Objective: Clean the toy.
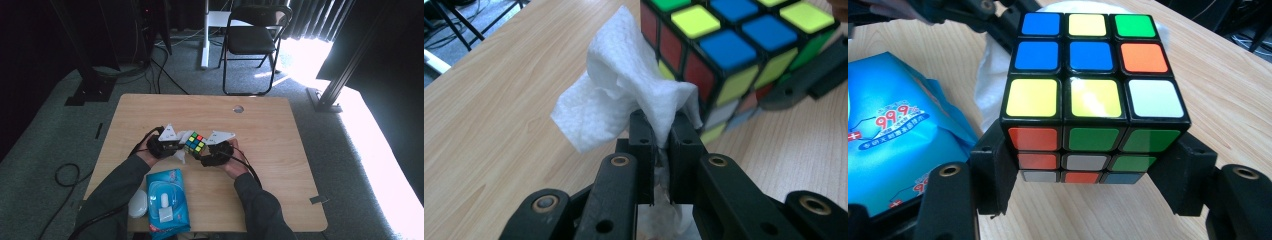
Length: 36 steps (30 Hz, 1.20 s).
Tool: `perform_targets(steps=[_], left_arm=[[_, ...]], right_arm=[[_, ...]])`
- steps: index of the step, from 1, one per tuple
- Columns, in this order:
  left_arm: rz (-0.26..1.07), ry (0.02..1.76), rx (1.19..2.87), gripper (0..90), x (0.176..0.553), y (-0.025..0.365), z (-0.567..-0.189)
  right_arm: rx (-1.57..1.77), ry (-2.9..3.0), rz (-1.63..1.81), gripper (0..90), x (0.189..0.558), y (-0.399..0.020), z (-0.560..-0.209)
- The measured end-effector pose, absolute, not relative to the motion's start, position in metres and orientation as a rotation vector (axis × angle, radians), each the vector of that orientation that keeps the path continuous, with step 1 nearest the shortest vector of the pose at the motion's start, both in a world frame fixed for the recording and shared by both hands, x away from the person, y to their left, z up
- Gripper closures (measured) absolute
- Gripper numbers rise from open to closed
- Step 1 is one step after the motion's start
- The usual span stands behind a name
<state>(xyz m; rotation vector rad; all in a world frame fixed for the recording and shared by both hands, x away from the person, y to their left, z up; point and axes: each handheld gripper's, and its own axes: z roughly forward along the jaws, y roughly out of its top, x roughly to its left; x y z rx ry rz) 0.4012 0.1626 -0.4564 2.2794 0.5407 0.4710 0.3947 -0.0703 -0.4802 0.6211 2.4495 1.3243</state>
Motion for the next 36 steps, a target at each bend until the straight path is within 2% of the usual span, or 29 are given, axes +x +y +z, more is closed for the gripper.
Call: perform_targets(steps=[22,36], left_arm=[[0.461,0.577,2.186,83.5,0.406,0.164,-0.446],[0.439,0.583,2.218,83.3,0.406,0.165,-0.454]], right_arm=[[0.534,2.510,1.330,34.3,0.387,-0.060,-0.483],[0.529,2.504,1.358,34.3,0.387,-0.062,-0.480]])
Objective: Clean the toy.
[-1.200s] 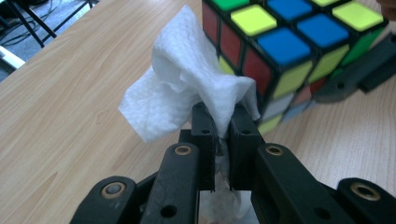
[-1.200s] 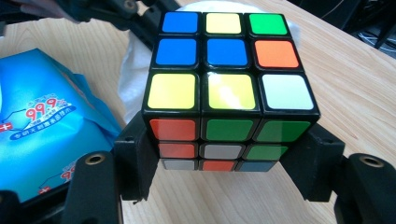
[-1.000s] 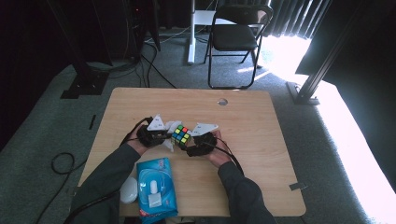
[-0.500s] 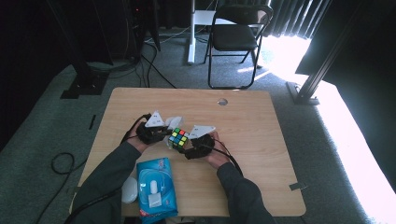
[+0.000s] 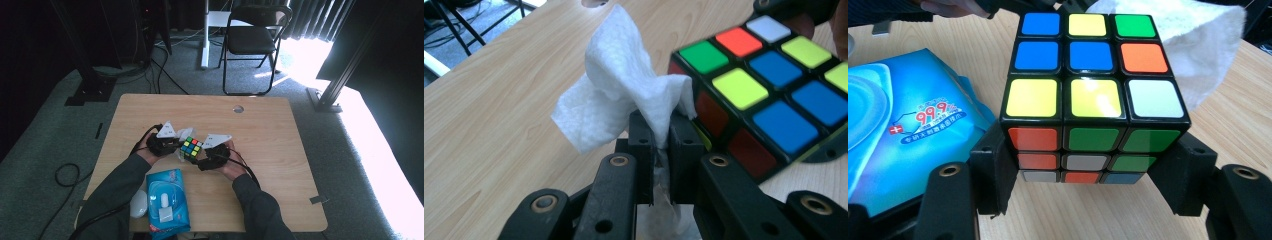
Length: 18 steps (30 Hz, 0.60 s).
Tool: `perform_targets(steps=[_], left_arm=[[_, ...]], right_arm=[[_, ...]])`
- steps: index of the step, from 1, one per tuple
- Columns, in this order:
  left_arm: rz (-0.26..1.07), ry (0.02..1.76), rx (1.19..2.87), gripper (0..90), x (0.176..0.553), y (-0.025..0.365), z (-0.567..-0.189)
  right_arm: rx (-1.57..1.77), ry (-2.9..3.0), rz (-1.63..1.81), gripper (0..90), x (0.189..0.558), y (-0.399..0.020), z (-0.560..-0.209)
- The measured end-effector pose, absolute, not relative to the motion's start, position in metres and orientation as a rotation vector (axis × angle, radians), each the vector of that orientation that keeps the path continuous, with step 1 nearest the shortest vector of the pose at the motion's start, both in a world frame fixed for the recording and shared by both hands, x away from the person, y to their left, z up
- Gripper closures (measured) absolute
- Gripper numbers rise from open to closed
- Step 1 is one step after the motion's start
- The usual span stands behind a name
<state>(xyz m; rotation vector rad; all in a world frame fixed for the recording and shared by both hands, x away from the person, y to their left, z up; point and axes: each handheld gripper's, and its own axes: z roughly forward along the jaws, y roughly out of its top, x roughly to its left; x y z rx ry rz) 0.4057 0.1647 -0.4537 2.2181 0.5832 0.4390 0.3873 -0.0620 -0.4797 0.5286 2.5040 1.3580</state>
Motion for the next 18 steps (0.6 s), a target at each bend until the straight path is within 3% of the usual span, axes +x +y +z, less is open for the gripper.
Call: perform_targets(steps=[18], left_arm=[[0.452,0.541,2.182,83.5,0.399,0.164,-0.438]], right_arm=[[0.521,2.530,1.328,34.3,0.387,-0.060,-0.486]])
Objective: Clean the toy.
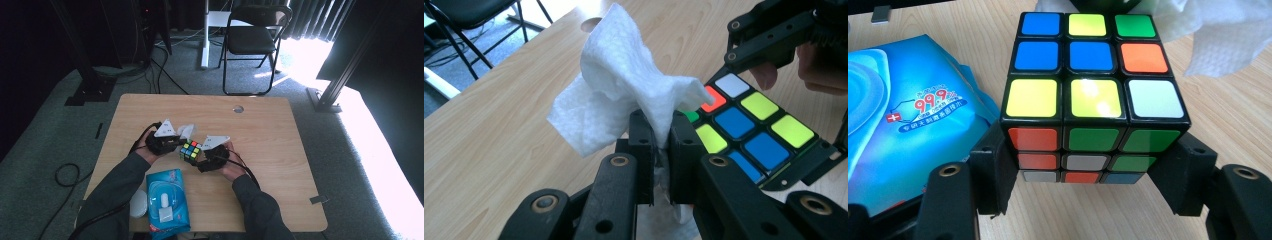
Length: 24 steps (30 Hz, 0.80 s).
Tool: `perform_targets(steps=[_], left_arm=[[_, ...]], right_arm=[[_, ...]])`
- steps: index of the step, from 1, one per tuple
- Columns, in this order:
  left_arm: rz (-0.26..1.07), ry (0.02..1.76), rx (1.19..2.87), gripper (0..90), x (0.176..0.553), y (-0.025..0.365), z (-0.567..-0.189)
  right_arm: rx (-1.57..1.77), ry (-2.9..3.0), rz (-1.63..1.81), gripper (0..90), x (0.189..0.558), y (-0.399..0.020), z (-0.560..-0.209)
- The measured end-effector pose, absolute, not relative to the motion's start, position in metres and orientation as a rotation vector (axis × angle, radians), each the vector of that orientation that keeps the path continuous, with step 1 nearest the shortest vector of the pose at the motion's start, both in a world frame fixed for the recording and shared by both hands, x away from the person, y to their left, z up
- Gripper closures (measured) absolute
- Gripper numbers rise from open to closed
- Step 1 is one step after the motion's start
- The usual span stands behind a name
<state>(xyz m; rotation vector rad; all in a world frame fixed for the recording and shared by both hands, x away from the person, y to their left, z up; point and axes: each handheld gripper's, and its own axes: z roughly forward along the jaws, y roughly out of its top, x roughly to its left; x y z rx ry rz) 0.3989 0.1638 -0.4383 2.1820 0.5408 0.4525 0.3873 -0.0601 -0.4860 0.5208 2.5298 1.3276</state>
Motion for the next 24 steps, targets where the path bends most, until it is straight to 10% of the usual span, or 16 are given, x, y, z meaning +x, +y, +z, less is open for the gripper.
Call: perform_targets(steps=[24], left_arm=[[0.403,0.491,2.241,83.4,0.389,0.157,-0.450]], right_arm=[[0.727,2.387,1.319,34.3,0.405,-0.084,-0.480]])
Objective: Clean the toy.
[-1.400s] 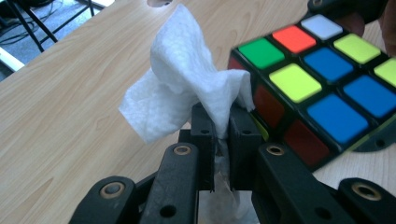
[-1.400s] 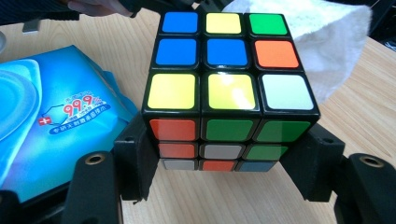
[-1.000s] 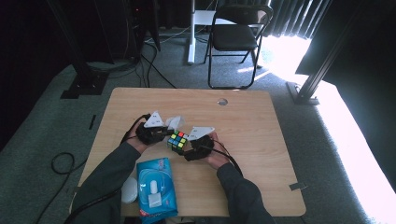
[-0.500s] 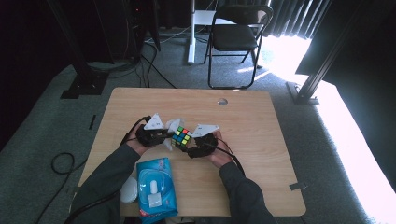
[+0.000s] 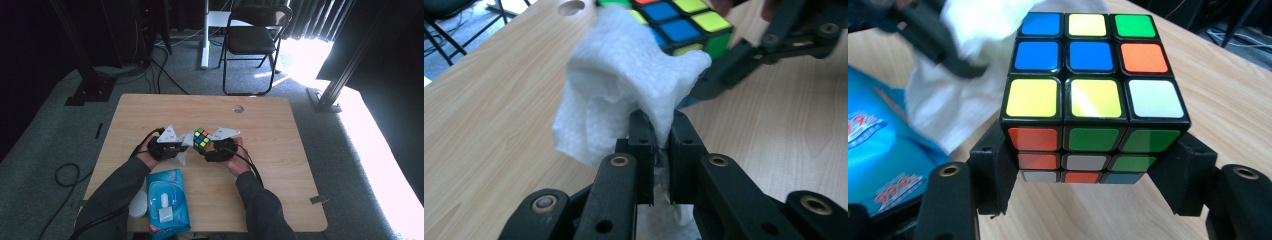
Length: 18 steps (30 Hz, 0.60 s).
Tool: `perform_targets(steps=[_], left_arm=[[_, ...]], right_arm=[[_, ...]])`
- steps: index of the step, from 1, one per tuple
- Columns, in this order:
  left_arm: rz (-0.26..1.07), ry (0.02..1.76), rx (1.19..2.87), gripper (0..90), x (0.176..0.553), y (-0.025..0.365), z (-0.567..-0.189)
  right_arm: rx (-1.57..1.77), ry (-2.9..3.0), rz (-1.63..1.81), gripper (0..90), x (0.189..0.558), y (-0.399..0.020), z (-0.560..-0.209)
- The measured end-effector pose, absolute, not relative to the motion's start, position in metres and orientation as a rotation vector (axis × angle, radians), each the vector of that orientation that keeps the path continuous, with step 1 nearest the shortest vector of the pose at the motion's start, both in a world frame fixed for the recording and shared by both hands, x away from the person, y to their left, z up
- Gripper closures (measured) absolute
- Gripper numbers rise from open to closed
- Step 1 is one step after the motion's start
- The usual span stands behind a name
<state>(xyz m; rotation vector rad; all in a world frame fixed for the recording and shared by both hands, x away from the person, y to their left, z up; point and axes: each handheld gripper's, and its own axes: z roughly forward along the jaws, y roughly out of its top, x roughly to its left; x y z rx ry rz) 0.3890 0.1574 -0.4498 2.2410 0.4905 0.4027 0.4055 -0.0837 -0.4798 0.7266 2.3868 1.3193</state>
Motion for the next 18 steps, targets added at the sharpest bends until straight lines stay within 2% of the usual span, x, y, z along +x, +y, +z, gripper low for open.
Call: perform_targets(steps=[9,18], left_arm=[[0.379,0.432,2.301,83.4,0.385,0.142,-0.458],[0.385,0.435,2.294,83.2,0.386,0.145,-0.451]], right_arm=[[0.732,2.372,1.318,34.3,0.407,-0.078,-0.479],[0.693,2.404,1.299,34.3,0.403,-0.074,-0.481]])
